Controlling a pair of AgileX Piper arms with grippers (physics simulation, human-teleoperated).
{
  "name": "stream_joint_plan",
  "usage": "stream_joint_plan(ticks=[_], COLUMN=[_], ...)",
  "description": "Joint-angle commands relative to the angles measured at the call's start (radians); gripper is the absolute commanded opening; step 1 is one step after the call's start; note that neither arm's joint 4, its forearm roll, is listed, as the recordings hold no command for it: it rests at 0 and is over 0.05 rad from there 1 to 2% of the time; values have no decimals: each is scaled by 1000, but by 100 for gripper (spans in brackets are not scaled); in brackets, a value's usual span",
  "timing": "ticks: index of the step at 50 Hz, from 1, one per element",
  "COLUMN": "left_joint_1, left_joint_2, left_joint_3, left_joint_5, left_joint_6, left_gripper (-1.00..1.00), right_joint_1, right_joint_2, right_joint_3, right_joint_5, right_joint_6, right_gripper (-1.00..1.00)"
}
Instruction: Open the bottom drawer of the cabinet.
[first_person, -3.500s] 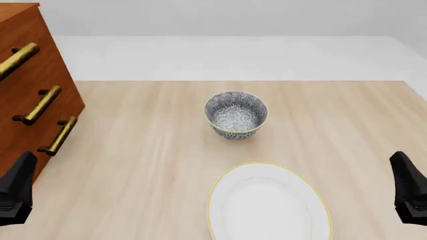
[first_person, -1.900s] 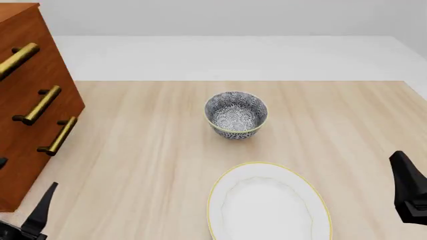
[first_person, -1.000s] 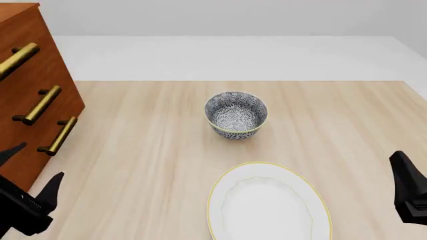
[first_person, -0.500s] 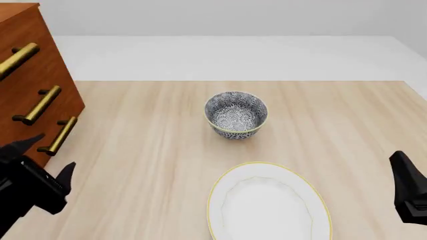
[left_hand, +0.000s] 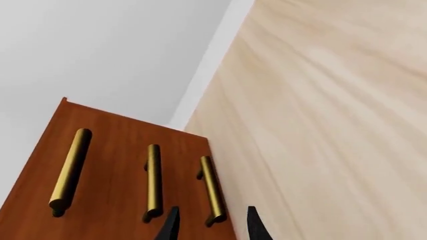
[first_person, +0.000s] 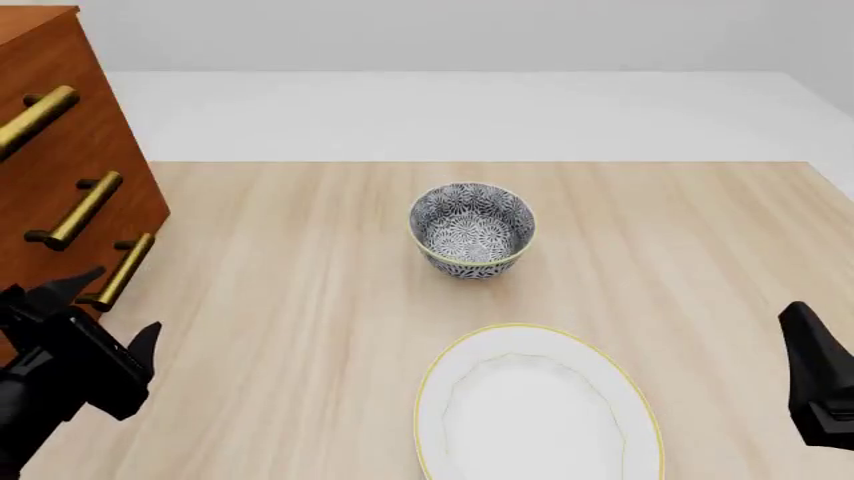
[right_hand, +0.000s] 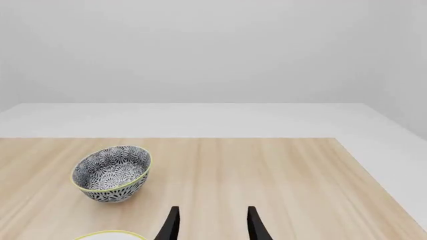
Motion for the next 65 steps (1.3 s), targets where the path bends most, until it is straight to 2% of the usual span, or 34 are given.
stream_joint_plan(ticks=[1, 9, 20, 24, 33, 43, 45, 65], left_joint_1=[8, 20, 39, 39, 48, 51, 50, 72], left_joint_2=[166, 218, 218, 278, 285, 378, 341, 384], left_joint_3=[0, 0, 0, 0, 0, 0, 0, 0], left_joint_5=[-157, -210, -213, -268, -270, -361, -321, -368], left_joint_6=[5, 8, 14, 20, 24, 34, 14, 58], left_gripper=[100, 100, 100, 100, 100, 100, 100, 100], right_joint_1=[0, 0, 0, 0, 0, 0, 0, 0], right_joint_2=[0, 0, 0, 0, 0, 0, 0, 0], right_joint_3=[0, 0, 0, 0, 0, 0, 0, 0], right_joint_5=[0, 0, 0, 0, 0, 0, 0, 0], right_joint_6=[0, 0, 0, 0, 0, 0, 0, 0], right_gripper=[100, 100, 100, 100, 100, 100, 100, 100])
